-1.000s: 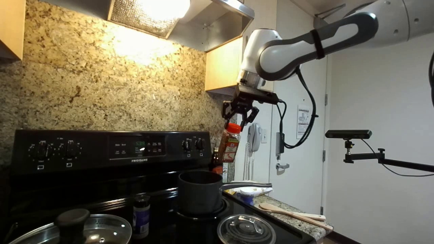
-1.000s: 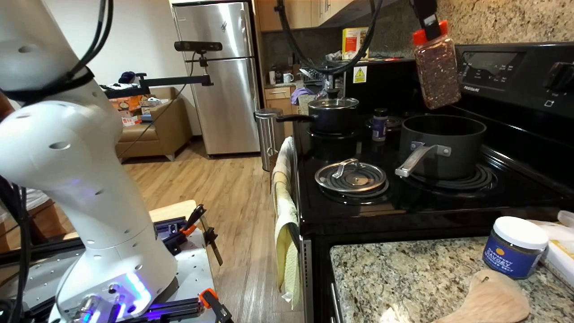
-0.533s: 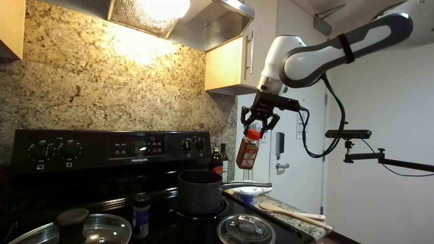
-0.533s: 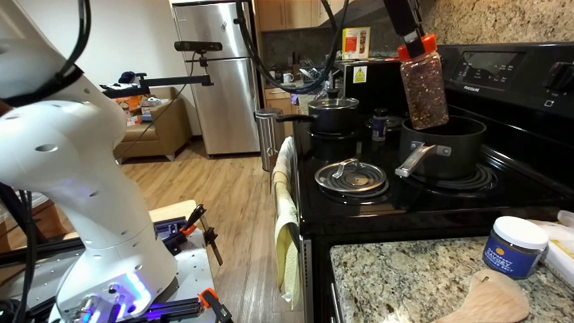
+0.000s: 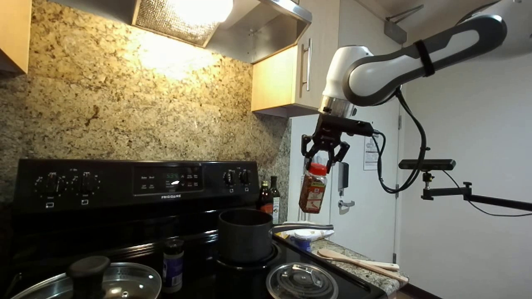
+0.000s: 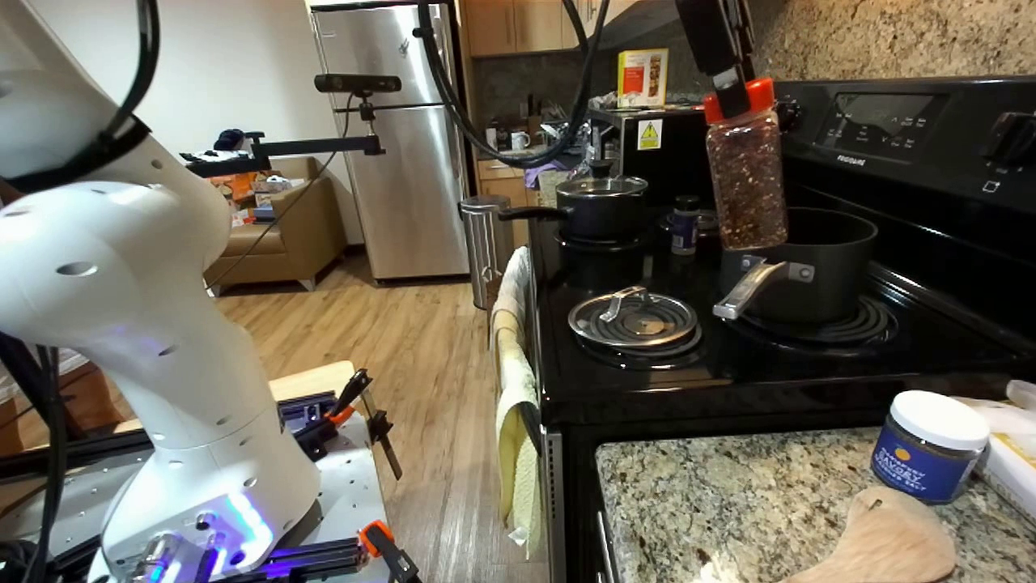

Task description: Remove the bottle from the pot and put it on the counter to the right

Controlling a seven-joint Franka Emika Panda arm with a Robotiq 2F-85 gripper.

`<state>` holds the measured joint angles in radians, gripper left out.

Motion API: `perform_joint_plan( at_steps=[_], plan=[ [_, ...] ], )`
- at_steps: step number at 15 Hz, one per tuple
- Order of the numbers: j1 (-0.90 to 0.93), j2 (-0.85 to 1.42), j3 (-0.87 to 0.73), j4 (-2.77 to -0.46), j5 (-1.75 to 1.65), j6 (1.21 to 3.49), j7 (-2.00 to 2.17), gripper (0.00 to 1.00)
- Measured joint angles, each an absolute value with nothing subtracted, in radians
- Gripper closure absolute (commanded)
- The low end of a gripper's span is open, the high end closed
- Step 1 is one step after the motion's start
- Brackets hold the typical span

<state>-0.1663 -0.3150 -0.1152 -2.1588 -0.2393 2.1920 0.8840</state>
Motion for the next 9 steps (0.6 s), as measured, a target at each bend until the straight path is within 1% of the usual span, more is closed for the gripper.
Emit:
perform_joint_plan(
  at_steps=[3,9],
  plan=[
    [-0.209,-0.342,-0.137,-2.162,-0.235,2.156,0.884,0.64],
    [-0.279,-0.418,-0.213,-2.207,-0.193,2.153,0.839,0.64]
  ],
)
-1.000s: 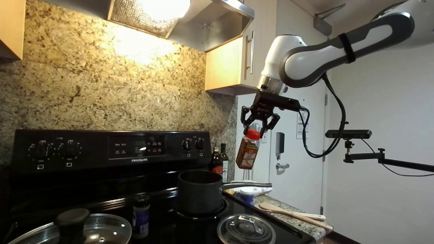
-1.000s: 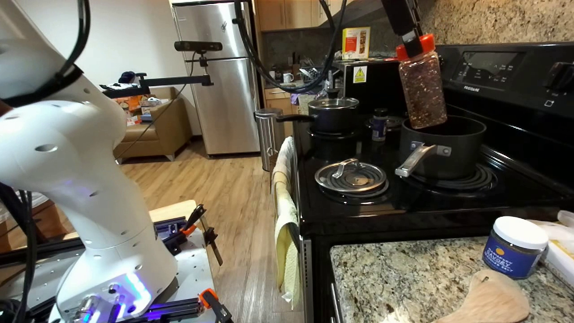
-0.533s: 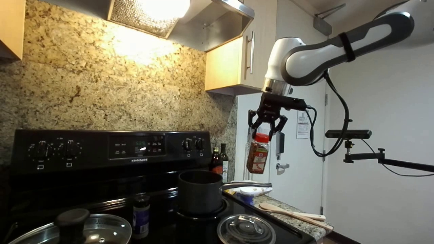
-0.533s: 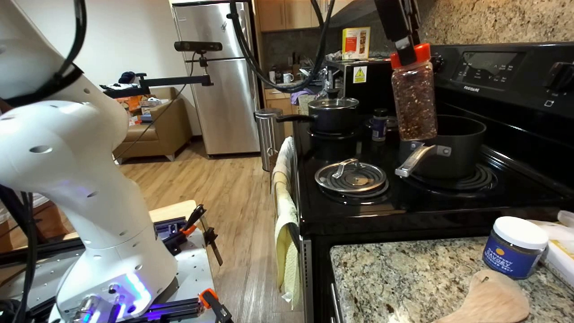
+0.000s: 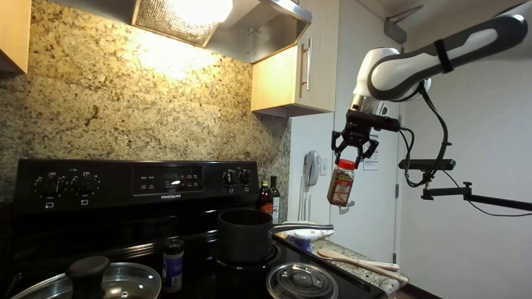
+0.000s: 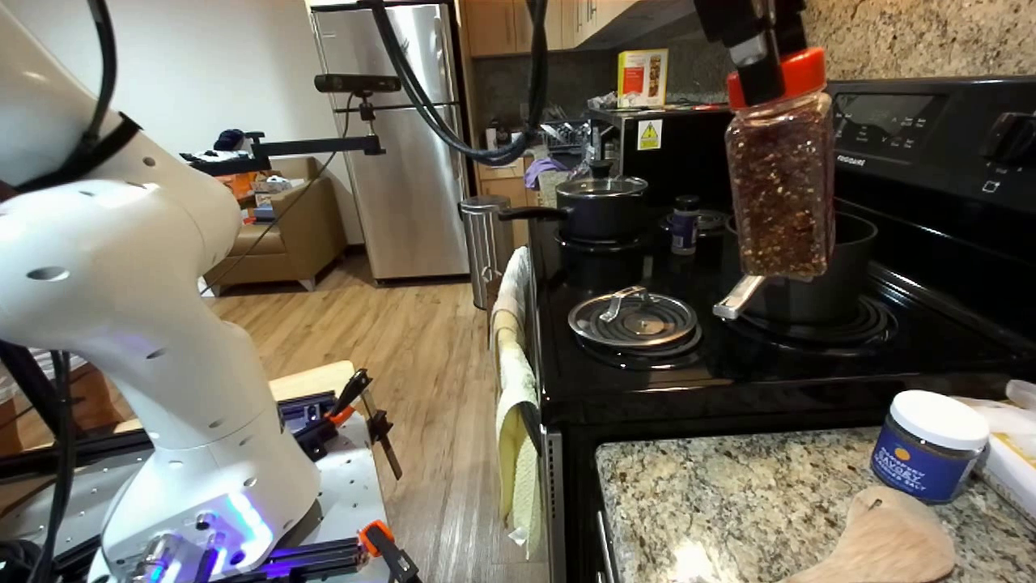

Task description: Remove the bottle from the pot and put it on the counter to the right

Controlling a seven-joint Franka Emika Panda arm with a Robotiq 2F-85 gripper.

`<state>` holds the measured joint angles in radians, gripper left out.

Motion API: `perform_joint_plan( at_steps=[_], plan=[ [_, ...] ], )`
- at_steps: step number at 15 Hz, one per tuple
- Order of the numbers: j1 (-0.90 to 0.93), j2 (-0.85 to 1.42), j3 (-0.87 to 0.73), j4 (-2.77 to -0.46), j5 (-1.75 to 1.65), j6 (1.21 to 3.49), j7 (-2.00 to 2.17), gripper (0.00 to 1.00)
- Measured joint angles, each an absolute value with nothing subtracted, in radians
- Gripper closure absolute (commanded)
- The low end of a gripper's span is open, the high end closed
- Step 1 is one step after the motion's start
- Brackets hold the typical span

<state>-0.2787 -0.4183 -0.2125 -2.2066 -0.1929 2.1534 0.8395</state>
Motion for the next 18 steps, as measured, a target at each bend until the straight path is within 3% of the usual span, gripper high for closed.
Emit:
perform_joint_plan(
  at_steps=[10,11,14,15,18],
  plan=[
    [-0.339,-0.399,-0.289,-2.356,-0.143,2.205,0.652,0.64],
    [-0.339,-0.388,-0.284,-2.361,-0.143,2.209,0.632,0.39],
    [-0.339,-0.356,-0.263,-2.364,-0.143,2.234,0.629,0.39],
    [-0.339,-0.353,-0.26,-2.364,-0.143,2.237,0.629,0.64],
    [-0.339,-0.351,-0.258,-2.364,-0.146,2.237,0.626,0.64]
  ],
)
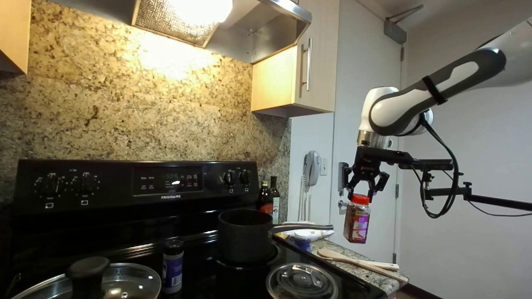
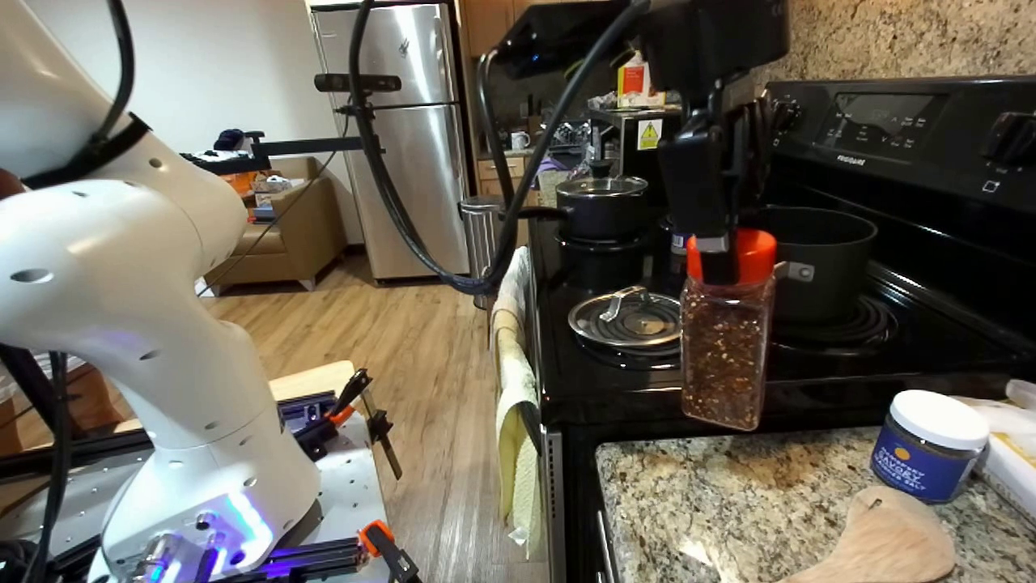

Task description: Remove the bottle from the pot and put it on the counter to the right

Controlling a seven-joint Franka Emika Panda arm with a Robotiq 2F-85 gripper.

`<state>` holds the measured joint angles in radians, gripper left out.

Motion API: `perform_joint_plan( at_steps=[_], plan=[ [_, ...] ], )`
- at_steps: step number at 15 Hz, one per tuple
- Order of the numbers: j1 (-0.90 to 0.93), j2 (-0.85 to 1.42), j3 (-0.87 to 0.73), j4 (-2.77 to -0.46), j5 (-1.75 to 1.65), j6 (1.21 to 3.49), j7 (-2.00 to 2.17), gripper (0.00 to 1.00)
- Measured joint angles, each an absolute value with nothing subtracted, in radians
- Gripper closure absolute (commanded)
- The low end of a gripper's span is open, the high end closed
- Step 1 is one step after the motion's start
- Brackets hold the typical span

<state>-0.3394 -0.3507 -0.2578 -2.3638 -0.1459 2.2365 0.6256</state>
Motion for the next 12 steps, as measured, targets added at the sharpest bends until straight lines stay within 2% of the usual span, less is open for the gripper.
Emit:
perform_joint_plan(
  at_steps=[12],
  plan=[
    [-0.335,-0.266,-0.281,-2.358,-0.177,2.267,0.267,0.64]
  ],
)
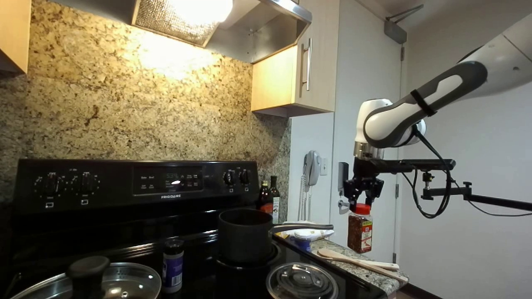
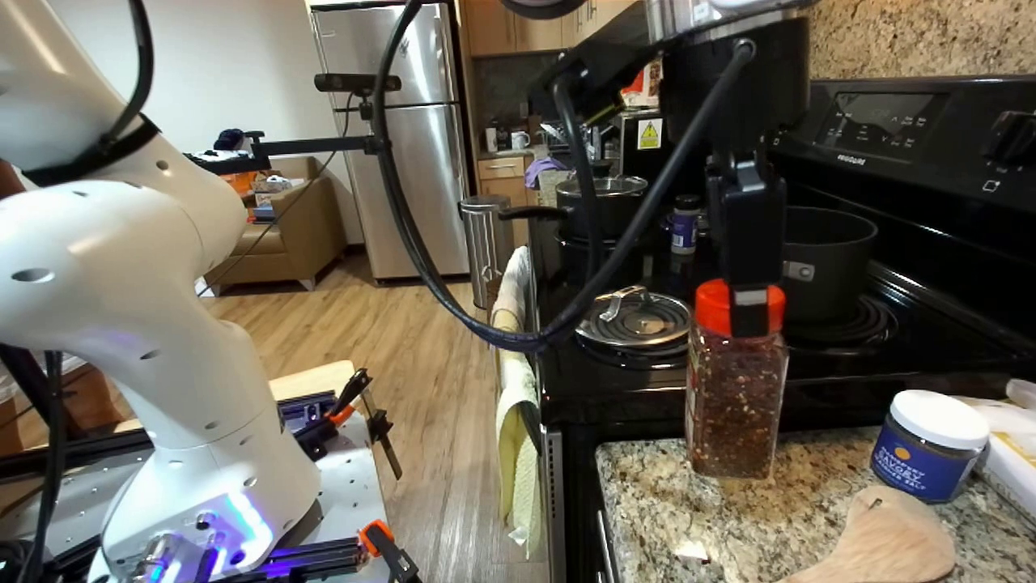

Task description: Remove the bottle from the pot and put it on the counter to the right

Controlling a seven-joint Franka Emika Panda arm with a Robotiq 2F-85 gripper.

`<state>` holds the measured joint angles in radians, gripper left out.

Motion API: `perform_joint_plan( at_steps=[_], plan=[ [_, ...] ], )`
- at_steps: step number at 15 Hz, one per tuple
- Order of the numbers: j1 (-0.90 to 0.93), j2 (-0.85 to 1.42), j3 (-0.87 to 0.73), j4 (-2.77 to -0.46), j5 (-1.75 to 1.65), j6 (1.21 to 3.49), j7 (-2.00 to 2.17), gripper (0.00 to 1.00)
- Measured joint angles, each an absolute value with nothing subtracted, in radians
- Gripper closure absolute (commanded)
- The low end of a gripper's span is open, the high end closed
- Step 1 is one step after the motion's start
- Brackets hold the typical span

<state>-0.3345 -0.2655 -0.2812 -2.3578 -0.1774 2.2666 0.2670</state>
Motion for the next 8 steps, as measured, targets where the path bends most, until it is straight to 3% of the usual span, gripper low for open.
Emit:
perform_joint_plan(
  at_steps=[8],
  plan=[
    [-0.334,-0.169,-0.313,-2.358,-0.076,2.332,0.102,0.64]
  ],
)
